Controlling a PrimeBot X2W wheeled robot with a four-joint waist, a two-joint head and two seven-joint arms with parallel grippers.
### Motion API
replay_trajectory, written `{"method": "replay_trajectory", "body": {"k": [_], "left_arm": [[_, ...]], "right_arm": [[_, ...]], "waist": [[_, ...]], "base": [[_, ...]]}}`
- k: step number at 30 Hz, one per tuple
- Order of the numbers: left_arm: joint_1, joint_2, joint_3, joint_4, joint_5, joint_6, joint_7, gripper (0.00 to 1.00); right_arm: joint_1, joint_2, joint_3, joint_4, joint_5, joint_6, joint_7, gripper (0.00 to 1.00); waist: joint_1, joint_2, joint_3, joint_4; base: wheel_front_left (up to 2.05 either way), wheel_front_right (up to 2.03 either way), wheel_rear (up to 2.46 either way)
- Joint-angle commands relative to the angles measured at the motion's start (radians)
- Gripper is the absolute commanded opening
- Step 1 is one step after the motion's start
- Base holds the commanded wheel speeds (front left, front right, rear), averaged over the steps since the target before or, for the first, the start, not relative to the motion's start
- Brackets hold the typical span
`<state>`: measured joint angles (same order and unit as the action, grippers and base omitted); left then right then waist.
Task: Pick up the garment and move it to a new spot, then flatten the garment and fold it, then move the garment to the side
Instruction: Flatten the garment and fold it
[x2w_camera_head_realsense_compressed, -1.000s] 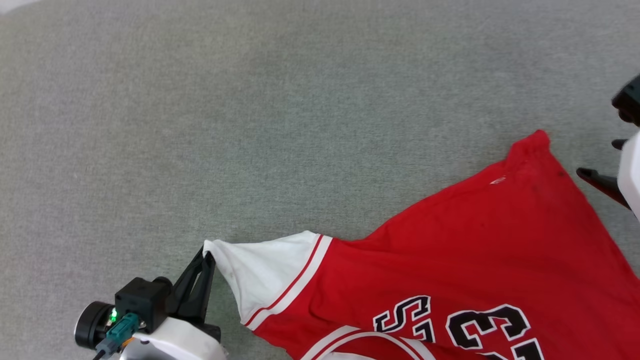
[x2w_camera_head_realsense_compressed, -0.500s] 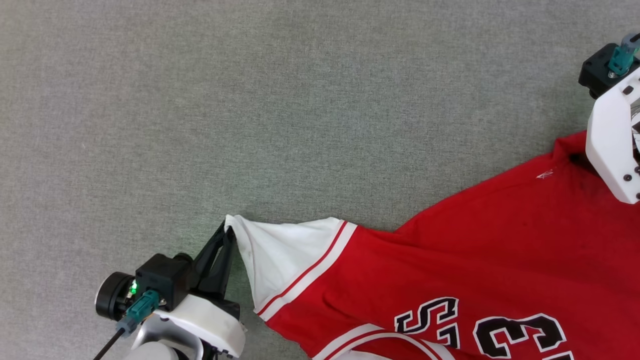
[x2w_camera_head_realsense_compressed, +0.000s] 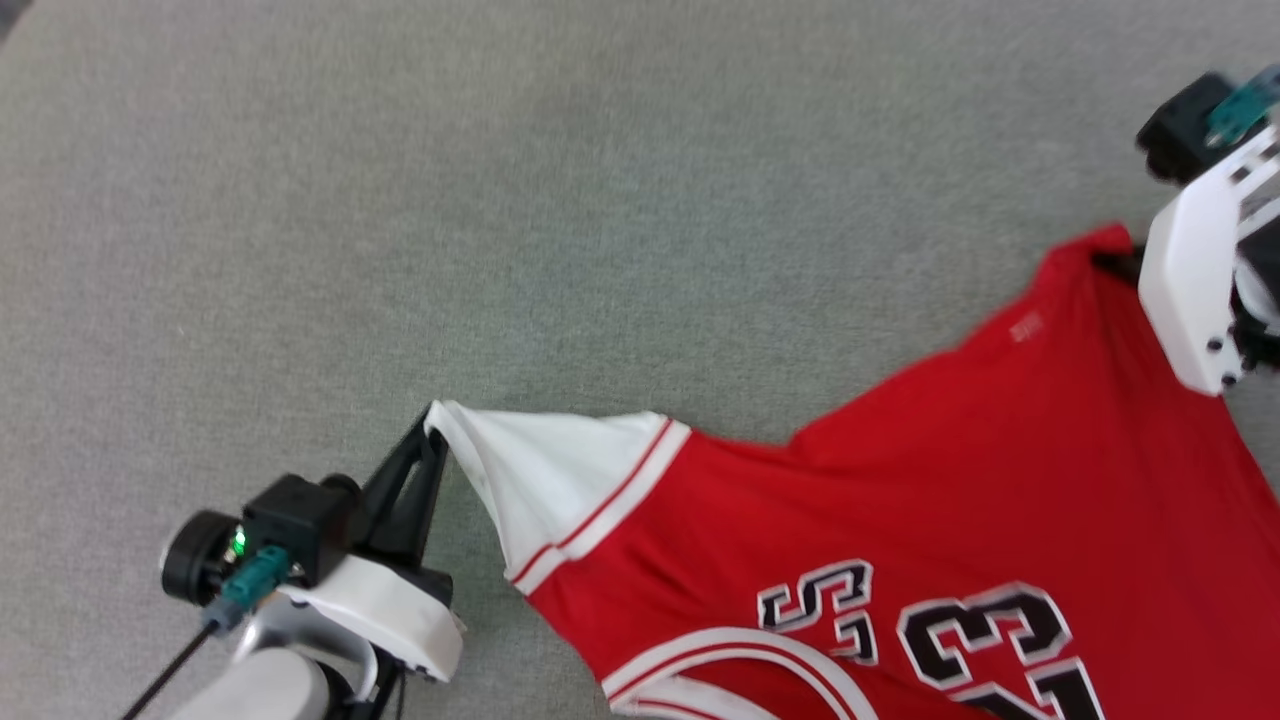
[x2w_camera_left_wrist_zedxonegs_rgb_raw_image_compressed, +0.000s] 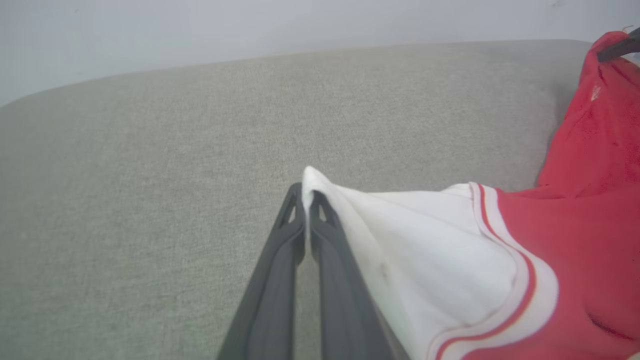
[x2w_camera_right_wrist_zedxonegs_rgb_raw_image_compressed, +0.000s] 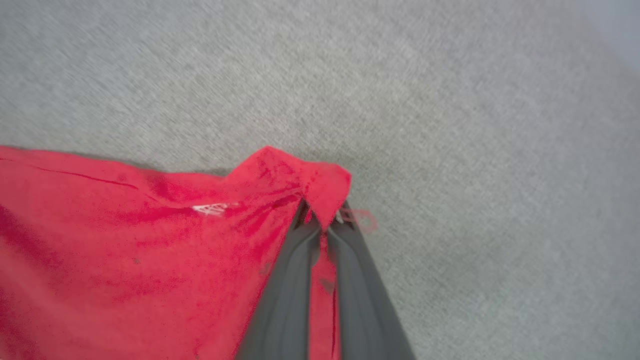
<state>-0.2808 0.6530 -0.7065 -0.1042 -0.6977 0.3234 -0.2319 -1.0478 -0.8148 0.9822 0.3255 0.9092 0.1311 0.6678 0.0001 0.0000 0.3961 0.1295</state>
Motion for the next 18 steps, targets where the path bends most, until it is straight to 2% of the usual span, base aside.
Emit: {"method": "replay_trajectory", "body": {"k": [1, 5, 10, 14, 18], "left_arm": [[-0.022, 0.015, 0.012, -0.009, 0.010, -0.003, 0.001, 0.00], [-0.060, 0.045, 0.031, -0.029, 0.018, -0.007, 0.013, 0.00], [-0.180, 0.101, 0.059, -0.064, 0.044, -0.043, 0.064, 0.00], [-0.326, 0.124, 0.072, -0.084, 0.076, -0.086, 0.127, 0.00], [-0.490, 0.111, 0.094, -0.067, 0.076, -0.139, 0.177, 0.00]], "right_arm": [[-0.025, -0.002, -0.022, -0.008, 0.022, -0.001, -0.054, 0.00], [-0.036, -0.017, -0.032, -0.020, 0.016, -0.001, -0.135, 0.00], [-0.077, -0.028, -0.051, -0.037, 0.005, -0.001, -0.228, 0.00], [-0.121, -0.017, -0.088, -0.045, -0.007, -0.001, -0.309, 0.00], [-0.170, -0.006, -0.130, -0.034, -0.044, -0.001, -0.373, 0.00]], "waist": [[-0.0001, 0.0000, -0.051, -0.023], [-0.0001, 0.0000, -0.084, -0.042], [-0.0001, 0.0000, -0.110, -0.070], [-0.0001, 0.0000, -0.106, -0.087], [-0.0001, 0.0000, -0.085, -0.099]], "base": [[0.00, 0.00, 0.00], [0.00, 0.00, 0.00], [0.00, 0.00, 0.00], [0.00, 0.00, 0.00], [0.00, 0.00, 0.00]]}}
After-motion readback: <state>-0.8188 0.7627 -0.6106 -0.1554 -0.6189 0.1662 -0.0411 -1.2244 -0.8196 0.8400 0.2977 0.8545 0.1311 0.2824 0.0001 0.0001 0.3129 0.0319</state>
